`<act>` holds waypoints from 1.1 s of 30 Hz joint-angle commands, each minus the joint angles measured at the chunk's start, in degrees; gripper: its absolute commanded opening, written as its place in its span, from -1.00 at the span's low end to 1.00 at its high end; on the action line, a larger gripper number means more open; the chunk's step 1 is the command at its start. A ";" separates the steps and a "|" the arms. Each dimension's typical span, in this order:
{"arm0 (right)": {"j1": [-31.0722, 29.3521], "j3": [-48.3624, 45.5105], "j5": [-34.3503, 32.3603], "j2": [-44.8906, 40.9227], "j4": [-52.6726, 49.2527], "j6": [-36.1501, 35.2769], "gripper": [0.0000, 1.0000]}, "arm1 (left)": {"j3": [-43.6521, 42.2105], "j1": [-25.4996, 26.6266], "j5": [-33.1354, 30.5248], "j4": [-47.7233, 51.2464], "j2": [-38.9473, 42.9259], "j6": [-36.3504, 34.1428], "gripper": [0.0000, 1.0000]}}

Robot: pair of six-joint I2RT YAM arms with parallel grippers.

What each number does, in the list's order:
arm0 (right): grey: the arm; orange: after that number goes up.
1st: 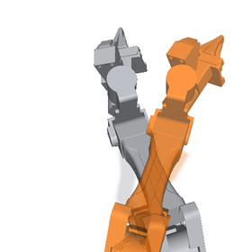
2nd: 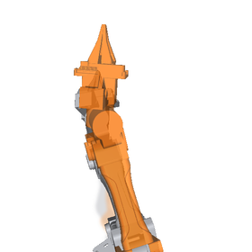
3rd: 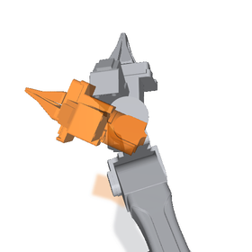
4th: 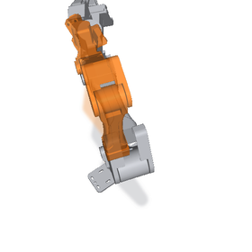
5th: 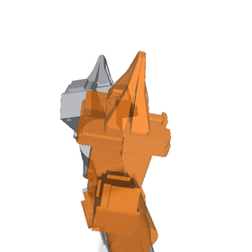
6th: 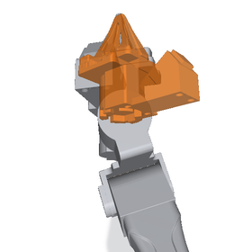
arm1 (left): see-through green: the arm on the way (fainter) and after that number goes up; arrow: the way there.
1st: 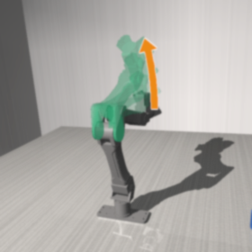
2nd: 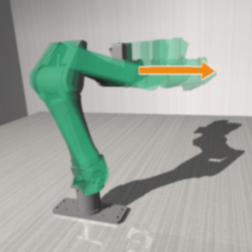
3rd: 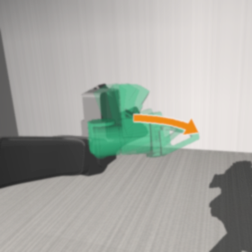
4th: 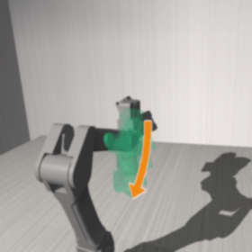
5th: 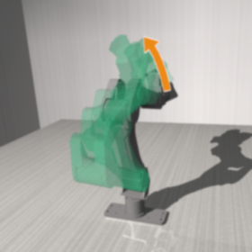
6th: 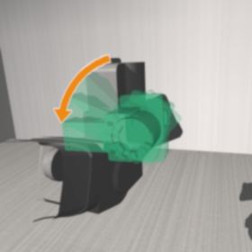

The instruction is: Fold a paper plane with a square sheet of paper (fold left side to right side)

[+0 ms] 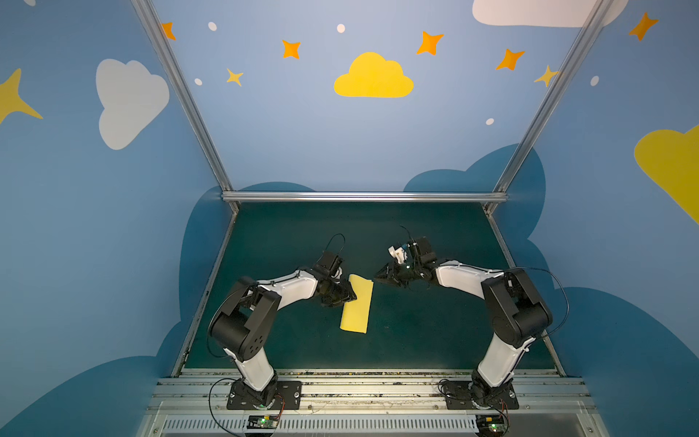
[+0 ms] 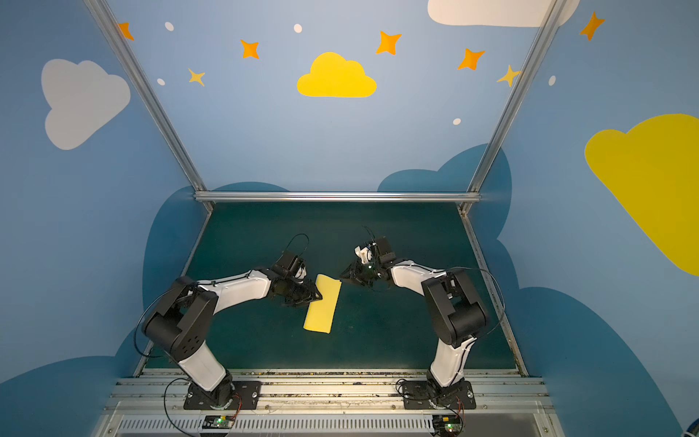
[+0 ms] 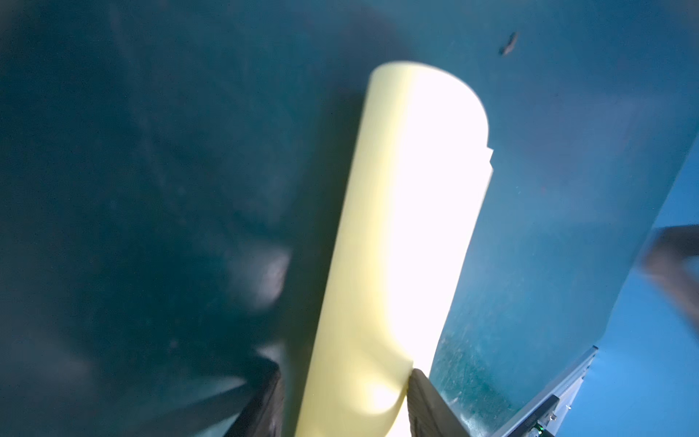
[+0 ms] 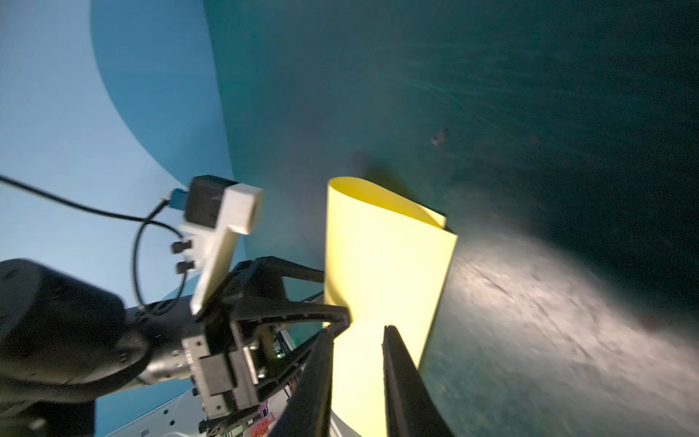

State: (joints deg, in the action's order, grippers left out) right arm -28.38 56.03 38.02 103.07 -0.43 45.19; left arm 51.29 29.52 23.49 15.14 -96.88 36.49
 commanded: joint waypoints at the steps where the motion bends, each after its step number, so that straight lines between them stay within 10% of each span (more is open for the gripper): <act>1: -0.09 -1.49 -2.09 0.26 -0.81 0.07 -0.54 | -1.72 0.38 -3.68 1.18 2.12 2.43 0.06; 33: -3.67 1.54 -2.42 9.60 0.43 1.28 -1.00 | 0.48 0.36 -4.74 1.61 -0.30 -1.30 0.07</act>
State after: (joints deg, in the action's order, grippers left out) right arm -31.66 56.97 36.29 110.91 0.54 46.26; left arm 51.51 29.56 18.24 15.55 -96.33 36.82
